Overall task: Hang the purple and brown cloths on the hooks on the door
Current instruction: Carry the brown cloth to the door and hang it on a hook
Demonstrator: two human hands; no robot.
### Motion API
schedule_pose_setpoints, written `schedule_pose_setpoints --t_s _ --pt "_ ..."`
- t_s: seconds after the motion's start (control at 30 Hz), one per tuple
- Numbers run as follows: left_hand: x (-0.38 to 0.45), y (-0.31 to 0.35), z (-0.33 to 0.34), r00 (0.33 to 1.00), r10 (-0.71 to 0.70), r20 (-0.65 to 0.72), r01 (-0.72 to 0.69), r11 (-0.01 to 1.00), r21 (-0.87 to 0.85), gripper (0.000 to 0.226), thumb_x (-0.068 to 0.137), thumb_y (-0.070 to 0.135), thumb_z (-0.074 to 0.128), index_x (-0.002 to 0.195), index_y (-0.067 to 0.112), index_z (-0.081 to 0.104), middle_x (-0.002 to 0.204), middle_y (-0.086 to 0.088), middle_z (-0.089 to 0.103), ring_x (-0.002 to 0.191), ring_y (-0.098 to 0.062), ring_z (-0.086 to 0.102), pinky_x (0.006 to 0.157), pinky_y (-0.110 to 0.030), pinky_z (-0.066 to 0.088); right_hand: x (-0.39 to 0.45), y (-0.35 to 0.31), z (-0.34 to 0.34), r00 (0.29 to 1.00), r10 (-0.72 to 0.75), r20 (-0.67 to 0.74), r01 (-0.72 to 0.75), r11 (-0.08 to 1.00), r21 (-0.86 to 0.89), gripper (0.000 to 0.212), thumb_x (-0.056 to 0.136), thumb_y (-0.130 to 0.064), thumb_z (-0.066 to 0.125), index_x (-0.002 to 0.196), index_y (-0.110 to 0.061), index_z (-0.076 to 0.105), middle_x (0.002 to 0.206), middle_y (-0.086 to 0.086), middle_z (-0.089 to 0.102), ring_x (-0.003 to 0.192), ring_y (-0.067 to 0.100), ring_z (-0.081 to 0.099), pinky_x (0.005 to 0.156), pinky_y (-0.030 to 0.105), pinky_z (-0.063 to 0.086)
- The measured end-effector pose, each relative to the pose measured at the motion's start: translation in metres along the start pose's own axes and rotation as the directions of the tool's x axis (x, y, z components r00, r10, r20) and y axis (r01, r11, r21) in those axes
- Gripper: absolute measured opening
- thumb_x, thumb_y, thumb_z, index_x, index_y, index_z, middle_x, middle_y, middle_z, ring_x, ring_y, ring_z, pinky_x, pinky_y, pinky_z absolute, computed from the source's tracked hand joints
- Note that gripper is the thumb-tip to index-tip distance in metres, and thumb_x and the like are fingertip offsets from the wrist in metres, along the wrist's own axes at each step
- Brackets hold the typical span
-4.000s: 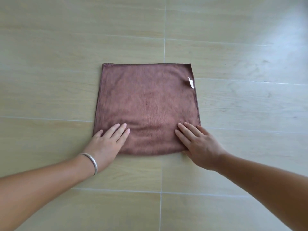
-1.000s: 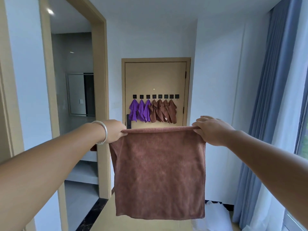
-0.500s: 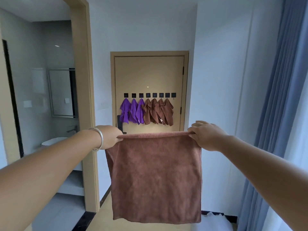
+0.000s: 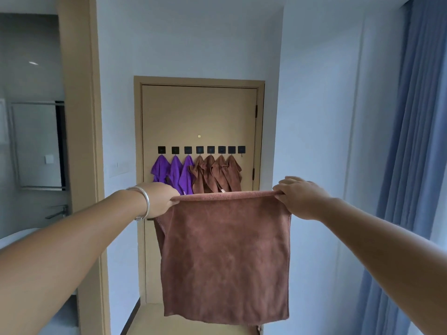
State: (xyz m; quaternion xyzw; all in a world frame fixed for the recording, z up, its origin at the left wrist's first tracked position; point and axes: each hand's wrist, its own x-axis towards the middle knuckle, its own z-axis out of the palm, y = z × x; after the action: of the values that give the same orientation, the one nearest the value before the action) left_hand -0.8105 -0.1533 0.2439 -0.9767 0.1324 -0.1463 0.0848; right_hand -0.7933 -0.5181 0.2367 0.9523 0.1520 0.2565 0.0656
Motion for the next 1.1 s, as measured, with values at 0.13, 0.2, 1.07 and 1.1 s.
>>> schedule_pose_setpoints --t_s 0.13,0.2,1.07,1.1 --pt "0.039 -0.024 0.031 1.0 0.017 0.014 -0.017 1.0 0.0 0.032 0.102 0.031 0.029 0.077 0.02 0.046 0.073 0.001 0.049 0.064 -0.017 0.044 0.061 -0.028 0.035 0.031 -0.006 0.031 0.999 0.006 0.035 -0.005 1.0 -0.031 0.036 0.102 -0.041 0.029 0.124 -0.032 0.055 0.122 -0.012 0.055 0.129 0.012 0.039 0.1 0.033 0.039" --pt "0.056 -0.033 0.048 0.999 0.033 0.028 -0.033 0.999 -0.001 0.029 0.102 0.032 0.03 0.084 0.02 0.049 0.078 0.001 0.053 0.068 -0.017 0.049 0.064 -0.029 0.039 0.043 -0.008 0.046 0.998 -0.004 0.064 0.006 0.999 -0.041 0.036 0.102 -0.041 0.029 0.126 -0.033 0.053 0.123 -0.012 0.054 0.129 0.012 0.038 0.101 0.033 0.039" --pt "0.399 -0.081 0.136 0.996 0.0 0.094 -0.001 1.0 0.005 0.032 0.104 0.03 0.031 0.081 0.02 0.051 0.076 0.002 0.051 0.066 -0.013 0.045 0.061 -0.025 0.037 0.34 0.115 0.223 0.998 0.034 0.048 -0.037 0.997 0.061 0.036 0.103 -0.039 0.03 0.124 -0.029 0.058 0.119 -0.008 0.055 0.12 0.011 0.042 0.098 0.033 0.043" --pt "0.411 -0.081 0.142 0.995 -0.001 0.105 0.0 1.0 0.009 0.032 0.104 0.03 0.031 0.077 0.021 0.046 0.073 0.003 0.048 0.063 -0.013 0.042 0.059 -0.024 0.034 0.347 0.12 0.231 0.998 0.037 0.058 -0.041 0.997 0.07 0.036 0.103 -0.039 0.029 0.123 -0.029 0.058 0.118 -0.008 0.055 0.119 0.011 0.043 0.097 0.033 0.043"
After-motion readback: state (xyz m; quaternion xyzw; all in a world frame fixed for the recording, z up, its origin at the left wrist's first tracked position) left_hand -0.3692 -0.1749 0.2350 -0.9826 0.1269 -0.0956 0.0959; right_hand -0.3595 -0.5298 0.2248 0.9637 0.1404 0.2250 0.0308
